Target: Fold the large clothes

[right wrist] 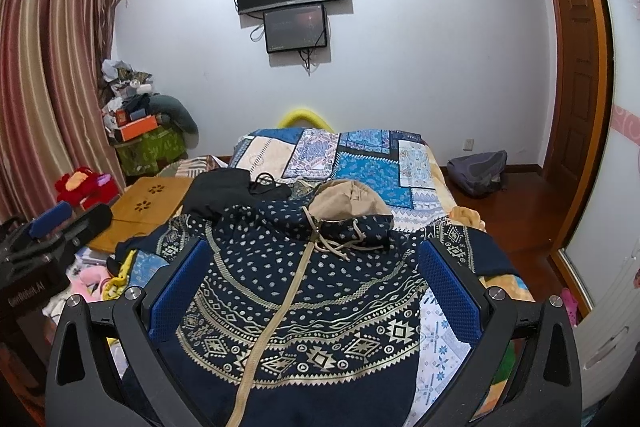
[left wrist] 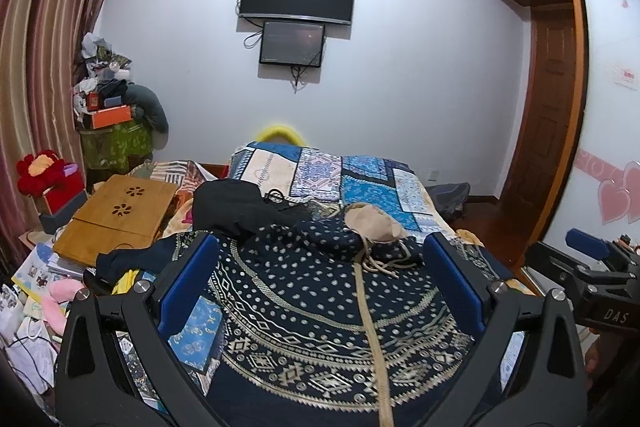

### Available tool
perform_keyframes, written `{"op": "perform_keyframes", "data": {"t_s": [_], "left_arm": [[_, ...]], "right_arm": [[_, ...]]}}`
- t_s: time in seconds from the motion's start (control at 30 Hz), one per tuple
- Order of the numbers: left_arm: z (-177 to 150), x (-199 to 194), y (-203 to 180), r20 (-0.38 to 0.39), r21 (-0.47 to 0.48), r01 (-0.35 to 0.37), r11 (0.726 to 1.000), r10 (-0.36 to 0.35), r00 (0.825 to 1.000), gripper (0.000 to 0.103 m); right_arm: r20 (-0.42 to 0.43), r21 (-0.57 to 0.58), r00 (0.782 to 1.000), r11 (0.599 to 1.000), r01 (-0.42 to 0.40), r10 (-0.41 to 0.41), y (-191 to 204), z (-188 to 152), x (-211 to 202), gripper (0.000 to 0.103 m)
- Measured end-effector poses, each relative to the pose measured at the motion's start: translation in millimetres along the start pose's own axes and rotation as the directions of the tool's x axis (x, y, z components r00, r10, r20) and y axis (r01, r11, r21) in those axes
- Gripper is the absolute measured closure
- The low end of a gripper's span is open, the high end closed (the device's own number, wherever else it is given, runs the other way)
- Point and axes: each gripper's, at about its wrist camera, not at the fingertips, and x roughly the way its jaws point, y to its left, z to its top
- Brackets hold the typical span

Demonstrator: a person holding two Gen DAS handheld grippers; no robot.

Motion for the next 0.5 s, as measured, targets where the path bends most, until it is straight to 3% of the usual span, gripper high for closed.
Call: {"op": "perform_keyframes", "data": {"t_s": [0.13, 0.3, 0.5], "left_arm": [[6.0, 22.1, 24.7, 0.002, -0.029, -0.052, 0.998, 0.052, 0.999, 0.0], [11.2, 61.0, 68.0, -0.014, -0.065, -0.175, 0.982, 0.175, 0.984, 0.0], [2.3, 120.1, 132.9, -0.115, -0.064, -0.266, 0.962, 0.258, 0.959, 0.0]], "right_arm": [[-0.021, -0.005, 1.0, 1.0, 0.009, -0.009, -1.1, 3.6, 16.9, 0.0], [-0.045, -0.021, 0.999, 0.999, 0.024, -0.025, -3.0, 6.9, 42.6, 0.0], [-0.079, -0.06, 0.995, 0.997, 0.054, -0.059, -6.1, 13.0, 83.2, 0.0]]}}
